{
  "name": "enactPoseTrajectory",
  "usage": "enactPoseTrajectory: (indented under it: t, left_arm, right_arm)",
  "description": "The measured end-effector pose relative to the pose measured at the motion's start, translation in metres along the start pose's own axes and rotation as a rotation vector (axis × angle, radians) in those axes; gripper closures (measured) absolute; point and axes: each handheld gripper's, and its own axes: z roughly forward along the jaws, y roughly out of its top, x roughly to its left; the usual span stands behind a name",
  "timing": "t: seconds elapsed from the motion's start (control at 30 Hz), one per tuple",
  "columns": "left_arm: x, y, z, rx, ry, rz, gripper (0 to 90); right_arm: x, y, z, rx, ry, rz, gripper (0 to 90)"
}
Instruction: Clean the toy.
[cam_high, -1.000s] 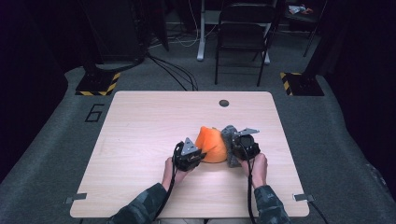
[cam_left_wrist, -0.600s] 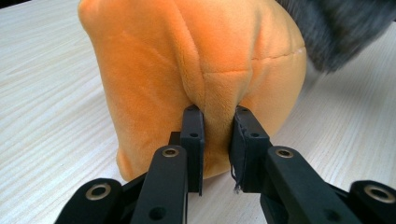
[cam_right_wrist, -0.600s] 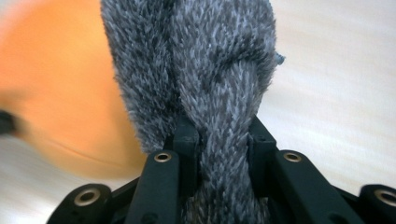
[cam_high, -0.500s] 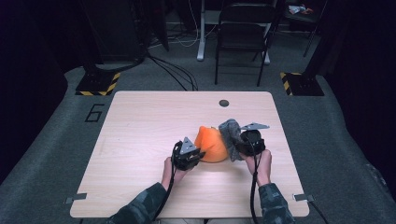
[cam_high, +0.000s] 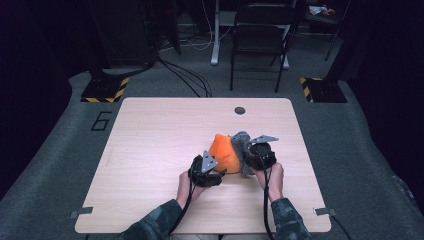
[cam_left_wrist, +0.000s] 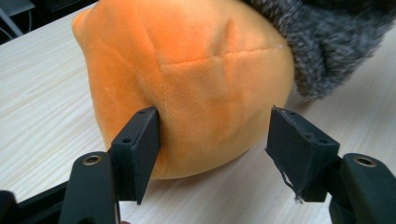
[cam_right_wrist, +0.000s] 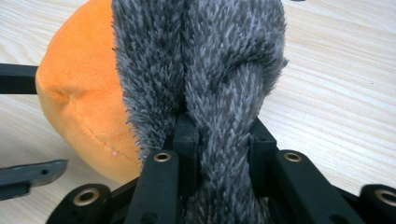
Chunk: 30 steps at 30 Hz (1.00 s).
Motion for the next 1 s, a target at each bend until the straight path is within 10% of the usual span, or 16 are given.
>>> enactPoseTrajectory:
  t: [0.3,0.57,0.8,1.0]
  left_arm:
    - [0.008,-0.006,0.005,-0.012,0.015,0.003,71.1]
    - [0.015,0.014,-0.014,-0.039,-0.038,-0.152,73.9]
    - [0.009,0.014,-0.011,-0.008,-0.064,-0.135,73.7]
    - [0.012,0.009,-0.006,-0.002,-0.078,-0.156,73.5]
  right_arm:
    - [0.001,0.000,0.000,-0.019,0.006,0.004,70.7]
    - [0.011,0.021,-0.031,-0.085,0.053,-0.021,70.6]
    - [0.052,0.020,-0.016,-0.054,0.076,-0.112,69.3]
    - [0.046,0.013,-0.005,-0.016,0.029,-0.110,69.3]
